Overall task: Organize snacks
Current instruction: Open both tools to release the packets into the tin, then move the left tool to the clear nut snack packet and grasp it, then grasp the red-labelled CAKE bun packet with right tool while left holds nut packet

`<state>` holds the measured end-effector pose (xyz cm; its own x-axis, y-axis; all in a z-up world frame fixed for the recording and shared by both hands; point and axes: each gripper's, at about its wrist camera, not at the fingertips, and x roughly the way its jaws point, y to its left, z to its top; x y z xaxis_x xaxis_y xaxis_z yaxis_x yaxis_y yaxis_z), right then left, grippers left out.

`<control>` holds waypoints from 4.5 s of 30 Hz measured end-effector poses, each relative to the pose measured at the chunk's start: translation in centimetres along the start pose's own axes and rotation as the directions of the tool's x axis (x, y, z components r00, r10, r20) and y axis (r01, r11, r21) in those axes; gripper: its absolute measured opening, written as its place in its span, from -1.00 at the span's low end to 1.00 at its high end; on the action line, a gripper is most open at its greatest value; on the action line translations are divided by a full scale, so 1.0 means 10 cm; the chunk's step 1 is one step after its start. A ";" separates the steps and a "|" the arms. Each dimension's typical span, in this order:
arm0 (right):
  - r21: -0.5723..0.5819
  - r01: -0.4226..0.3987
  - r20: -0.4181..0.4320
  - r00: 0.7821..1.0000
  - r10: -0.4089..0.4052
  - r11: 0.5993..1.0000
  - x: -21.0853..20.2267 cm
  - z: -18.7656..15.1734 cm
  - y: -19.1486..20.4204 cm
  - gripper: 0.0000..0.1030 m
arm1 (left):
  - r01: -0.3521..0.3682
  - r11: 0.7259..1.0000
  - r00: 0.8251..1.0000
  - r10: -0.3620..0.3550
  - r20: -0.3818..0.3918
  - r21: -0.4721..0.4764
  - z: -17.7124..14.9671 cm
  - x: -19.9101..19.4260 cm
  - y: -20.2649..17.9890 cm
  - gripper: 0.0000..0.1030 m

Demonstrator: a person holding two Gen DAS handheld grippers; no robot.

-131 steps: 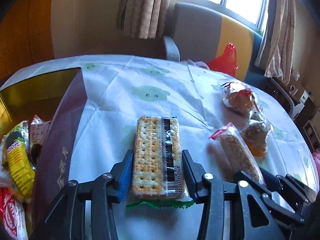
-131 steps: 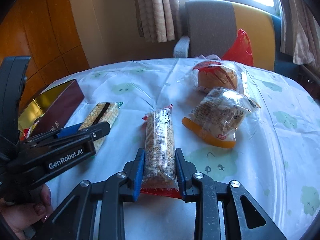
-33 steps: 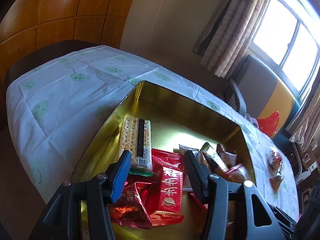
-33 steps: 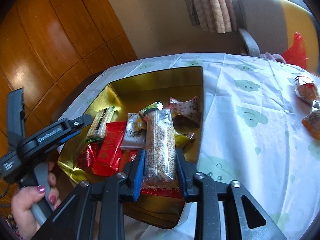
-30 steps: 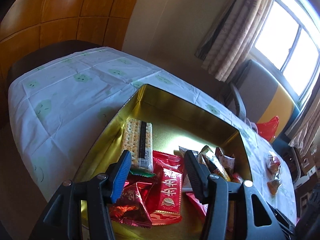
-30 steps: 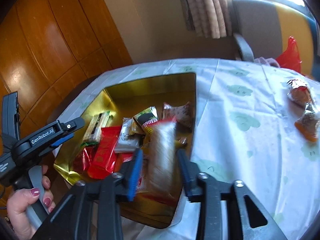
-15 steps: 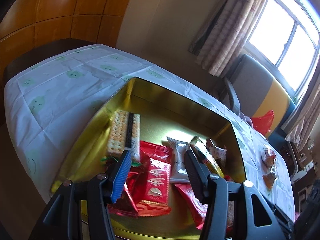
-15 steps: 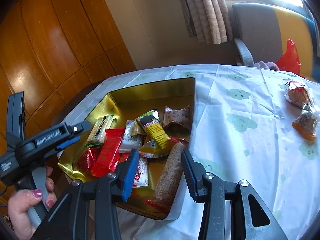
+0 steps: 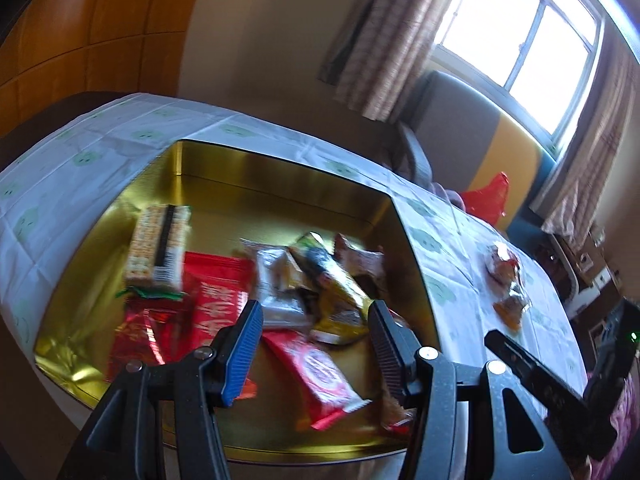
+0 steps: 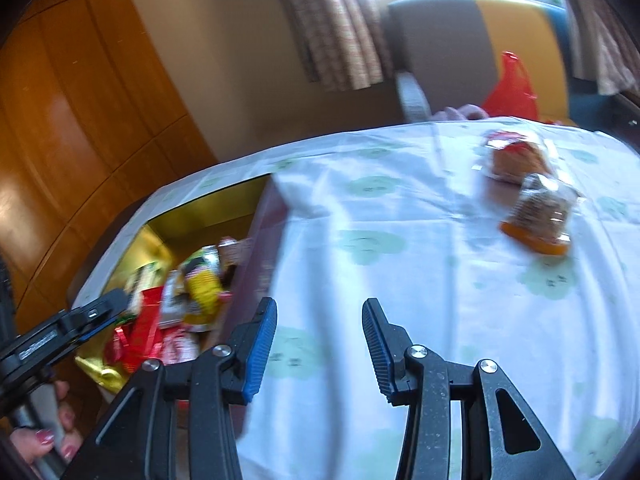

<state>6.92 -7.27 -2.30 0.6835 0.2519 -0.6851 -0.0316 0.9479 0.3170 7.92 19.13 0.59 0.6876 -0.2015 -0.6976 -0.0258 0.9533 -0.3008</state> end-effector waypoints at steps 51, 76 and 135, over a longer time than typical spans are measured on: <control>0.307 0.427 0.037 0.888 -0.458 0.851 -0.47 0.14 -2.66 0.76 | 0.340 0.761 0.933 -0.198 -0.302 0.553 -0.30 1.85 -3.48 0.23; 0.298 0.441 0.042 0.880 -0.473 0.847 -0.47 0.12 -2.66 0.77 | 0.138 0.933 0.989 -0.110 -0.103 0.333 -0.32 1.50 -2.09 -0.11; -0.164 0.080 -0.110 0.989 -0.099 0.983 0.58 1.13 -1.93 0.37 | 0.199 0.946 0.979 -0.180 -0.097 0.255 -0.37 1.59 -1.90 -0.02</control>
<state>19.70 -26.27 -4.97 0.5989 0.1771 -0.7810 -0.0961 0.9841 0.1494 16.65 -2.98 -7.20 0.6071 -0.3906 -0.6920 0.2972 0.9193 -0.2580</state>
